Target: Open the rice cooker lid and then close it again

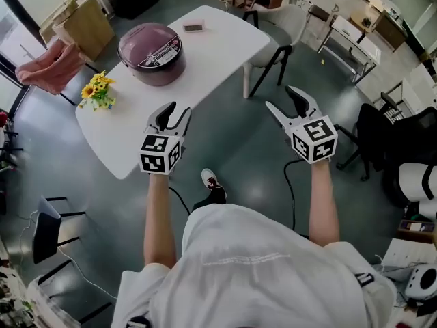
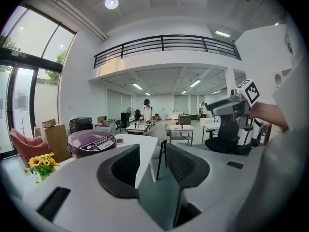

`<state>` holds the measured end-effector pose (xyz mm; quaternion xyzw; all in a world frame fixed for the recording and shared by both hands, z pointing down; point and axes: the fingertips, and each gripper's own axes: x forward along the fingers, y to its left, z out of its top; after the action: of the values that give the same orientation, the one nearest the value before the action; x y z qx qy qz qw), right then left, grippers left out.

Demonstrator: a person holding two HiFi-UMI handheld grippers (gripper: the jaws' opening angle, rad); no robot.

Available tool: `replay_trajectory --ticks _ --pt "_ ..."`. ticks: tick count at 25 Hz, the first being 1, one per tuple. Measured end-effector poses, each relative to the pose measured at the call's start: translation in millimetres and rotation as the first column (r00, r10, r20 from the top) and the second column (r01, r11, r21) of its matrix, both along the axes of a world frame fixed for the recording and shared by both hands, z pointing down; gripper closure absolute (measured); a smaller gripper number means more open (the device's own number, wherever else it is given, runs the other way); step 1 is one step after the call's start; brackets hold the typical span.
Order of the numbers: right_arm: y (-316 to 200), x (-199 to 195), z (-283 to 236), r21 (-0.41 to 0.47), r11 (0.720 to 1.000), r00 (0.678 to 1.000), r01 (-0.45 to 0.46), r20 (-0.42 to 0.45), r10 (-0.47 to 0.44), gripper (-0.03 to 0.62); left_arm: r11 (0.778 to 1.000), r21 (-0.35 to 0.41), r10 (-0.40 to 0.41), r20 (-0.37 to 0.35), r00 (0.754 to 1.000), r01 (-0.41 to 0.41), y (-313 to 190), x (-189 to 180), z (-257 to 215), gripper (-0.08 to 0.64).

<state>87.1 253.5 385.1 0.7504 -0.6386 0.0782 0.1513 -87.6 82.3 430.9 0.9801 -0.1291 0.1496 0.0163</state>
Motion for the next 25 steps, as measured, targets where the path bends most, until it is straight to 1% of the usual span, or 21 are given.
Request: replay_trajectory --ticks 4,7,11,14,16,17,18,19,22,25 --pt "-55 21 0 -0.015 1.0 1.0 0.009 0.009 -0.008 0.338 1.0 -0.005 -0.027 -0.004 1.0 0.027 -50 14 -1 0.373" --pt "-92 31 -2 -0.017 0.999 1.0 0.03 0.009 -0.03 0.341 0.999 -0.011 -0.05 -0.004 0.999 0.05 -84 24 -1 0.374" --pt "-133 42 1 -0.032 0.998 0.999 0.052 0.002 -0.052 0.344 0.998 -0.022 -0.067 -0.007 0.998 0.067 -119 34 3 0.374" --pt "-160 49 1 -0.031 0.999 0.999 0.043 -0.008 -0.043 0.35 0.997 -0.029 -0.076 -0.01 0.997 0.075 -142 37 7 0.373" --pt "-175 51 -4 -0.009 0.999 0.999 0.039 -0.015 -0.039 0.393 0.996 -0.038 -0.086 -0.01 0.996 0.086 -155 37 11 0.373" --pt "-182 50 -5 -0.005 0.999 0.999 0.05 -0.017 -0.05 0.394 0.995 -0.044 -0.092 -0.009 0.996 0.091 -160 36 13 0.373" --pt "-189 47 -5 -0.011 0.997 0.997 0.071 -0.021 -0.071 0.382 0.994 -0.049 -0.097 -0.009 0.995 0.096 -165 36 15 0.373" --pt "-197 44 -4 -0.026 0.995 0.995 0.094 -0.027 -0.095 0.366 0.993 -0.055 -0.102 -0.009 0.995 0.101 -168 36 17 0.374" --pt "-217 36 2 -0.074 0.987 0.987 0.146 -0.053 -0.15 0.359 0.991 -0.067 -0.114 -0.009 0.993 0.113 -177 35 19 0.373" --pt "-241 26 10 -0.108 0.973 0.975 0.205 -0.058 -0.212 0.343 0.989 -0.079 -0.126 -0.019 0.992 0.125 -186 33 20 0.373"
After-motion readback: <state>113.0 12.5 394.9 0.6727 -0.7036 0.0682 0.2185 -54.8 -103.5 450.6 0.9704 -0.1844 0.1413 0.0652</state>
